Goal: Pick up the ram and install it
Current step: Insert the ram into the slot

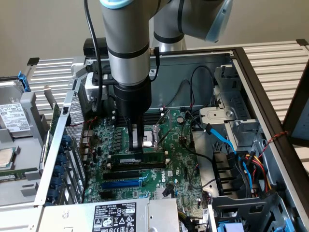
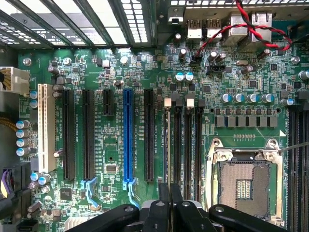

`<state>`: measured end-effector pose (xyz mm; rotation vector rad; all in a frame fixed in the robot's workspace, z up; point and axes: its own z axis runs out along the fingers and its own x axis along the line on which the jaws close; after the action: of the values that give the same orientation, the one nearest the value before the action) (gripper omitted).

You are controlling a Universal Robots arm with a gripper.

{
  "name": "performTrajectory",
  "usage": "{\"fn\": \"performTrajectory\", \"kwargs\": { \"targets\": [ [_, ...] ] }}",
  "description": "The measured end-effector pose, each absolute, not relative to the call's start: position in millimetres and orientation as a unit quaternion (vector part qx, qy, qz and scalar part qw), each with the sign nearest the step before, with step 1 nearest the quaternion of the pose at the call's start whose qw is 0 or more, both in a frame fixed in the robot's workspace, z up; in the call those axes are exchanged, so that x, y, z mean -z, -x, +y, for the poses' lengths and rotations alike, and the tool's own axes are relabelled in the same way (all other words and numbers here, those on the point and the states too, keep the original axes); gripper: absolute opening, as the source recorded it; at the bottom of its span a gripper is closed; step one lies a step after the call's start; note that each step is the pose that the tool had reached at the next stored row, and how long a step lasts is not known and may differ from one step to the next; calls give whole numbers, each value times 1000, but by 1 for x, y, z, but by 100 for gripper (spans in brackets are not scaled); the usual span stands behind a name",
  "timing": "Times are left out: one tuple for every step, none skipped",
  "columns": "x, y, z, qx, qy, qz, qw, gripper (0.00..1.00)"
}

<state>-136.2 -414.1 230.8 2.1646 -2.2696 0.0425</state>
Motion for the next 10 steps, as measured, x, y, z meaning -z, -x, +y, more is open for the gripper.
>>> {"fn": "performTrajectory", "kwargs": {
  "targets": [
    [-231, 136, -414, -14, -690, -724, 3, 12],
    [-231, 136, -414, -14, -690, -724, 3, 12],
    [-231, 136, -414, -14, -690, -724, 3, 12],
    [-231, 136, -414, -14, -690, -724, 3, 12],
    [-232, 136, -414, -14, -690, -724, 3, 12],
    [-233, 136, -414, -14, -690, -724, 3, 12],
    [-233, 136, -414, -15, -690, -724, 3, 12],
    [-234, 136, -414, -15, -690, -724, 3, 12],
    [-234, 136, -414, -15, -690, -724, 3, 12],
    [-234, 136, -414, -15, -690, -724, 3, 12]
  ]
}}
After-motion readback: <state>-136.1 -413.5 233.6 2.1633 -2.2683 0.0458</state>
